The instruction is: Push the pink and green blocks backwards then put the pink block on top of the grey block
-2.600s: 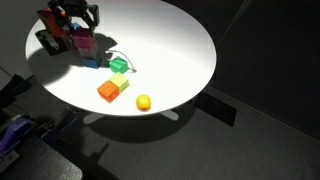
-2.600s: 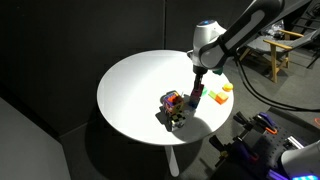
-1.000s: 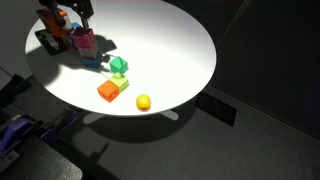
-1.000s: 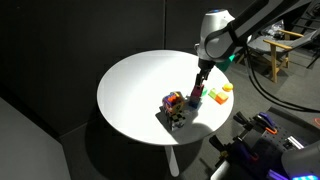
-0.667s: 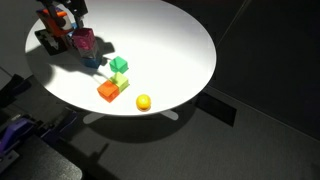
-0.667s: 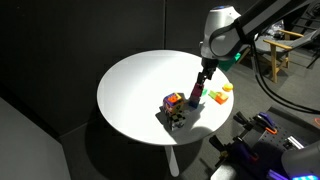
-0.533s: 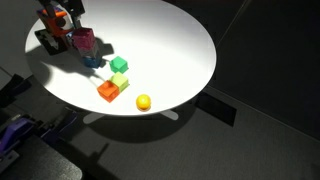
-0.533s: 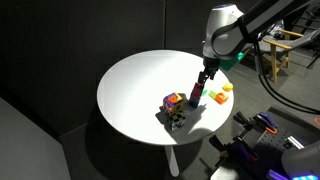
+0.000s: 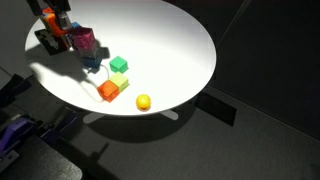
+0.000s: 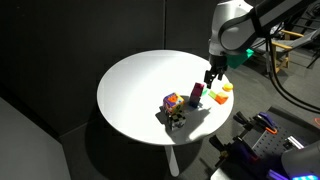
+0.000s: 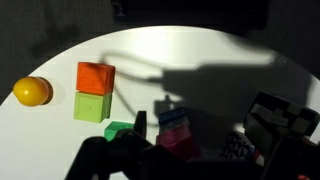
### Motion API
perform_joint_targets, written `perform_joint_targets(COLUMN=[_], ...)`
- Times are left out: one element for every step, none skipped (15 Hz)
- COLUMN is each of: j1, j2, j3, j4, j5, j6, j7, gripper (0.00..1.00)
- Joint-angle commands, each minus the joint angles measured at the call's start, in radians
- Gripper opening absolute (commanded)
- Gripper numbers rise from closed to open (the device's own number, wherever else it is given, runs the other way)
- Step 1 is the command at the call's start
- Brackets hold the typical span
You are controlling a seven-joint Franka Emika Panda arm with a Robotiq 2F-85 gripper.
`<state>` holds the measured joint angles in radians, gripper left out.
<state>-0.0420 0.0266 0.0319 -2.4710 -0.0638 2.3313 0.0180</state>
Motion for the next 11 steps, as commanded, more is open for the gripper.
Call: perform_joint_targets(j1=[0.018,0.018,0.018,0.018,0.016,0.016,0.016,0.016,0.016,0.016,0.016], j2=[-0.082,-0.093,-0.102,-0.109,-0.061,-0.069,-0.076,-0.079,-0.079,-0.079,-0.079], j3=[-0.011,-0.011,-0.011,-0.011,-0.013,-0.013,-0.012,-0.012,-0.012,-0.012,-0.012], j4=[-0.045,-0.052,-0.059,-0.063,-0.035,-0.041,-0.046,-0.048,-0.048,-0.048,-0.048], j5=[0.003,0.002,0.002,0.003,0.0,0.0,0.0,-0.001,-0.001,-0.001,-0.001], j6=[-0.043,-0.044,-0.045,-0.044,-0.026,-0.026,-0.026,-0.026,-0.026,-0.026,-0.026], j7=[0.01,0.009,0.006,0.0,0.0,0.0,0.0,0.0,0.0,0.0,0.0], gripper=[1.0,1.0,1.0,1.0,1.0,1.0,1.0,1.0,1.0,1.0,1.0])
